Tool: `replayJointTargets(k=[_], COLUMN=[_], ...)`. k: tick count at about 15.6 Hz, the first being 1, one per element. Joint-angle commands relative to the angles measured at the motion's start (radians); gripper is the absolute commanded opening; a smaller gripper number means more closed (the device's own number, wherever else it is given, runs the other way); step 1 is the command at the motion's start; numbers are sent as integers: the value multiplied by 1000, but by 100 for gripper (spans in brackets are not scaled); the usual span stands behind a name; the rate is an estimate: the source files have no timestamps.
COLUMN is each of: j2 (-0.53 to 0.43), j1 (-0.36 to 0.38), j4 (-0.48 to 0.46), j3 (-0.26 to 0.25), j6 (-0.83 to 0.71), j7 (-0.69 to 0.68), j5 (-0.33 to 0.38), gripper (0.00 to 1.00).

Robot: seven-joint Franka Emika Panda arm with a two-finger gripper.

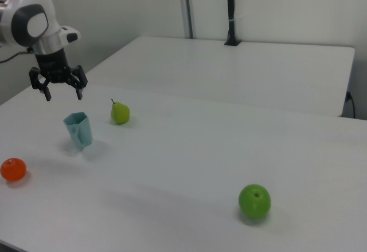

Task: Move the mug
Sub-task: 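Move the gripper over the teal hexagonal mug and lower it to the rim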

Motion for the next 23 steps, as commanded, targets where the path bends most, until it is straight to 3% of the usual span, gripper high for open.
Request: replayJointTargets(k=[1, 7, 17, 23], j2=[46, 103, 207, 232], j1=[44, 64, 78, 80], j4=[-32, -149, -166, -164], j3=[-7, 13, 13, 13], j6=[98, 328, 437, 452], j7=[64, 65, 102, 153], j5=[12, 6, -28, -81], gripper=[100, 100, 100, 85])
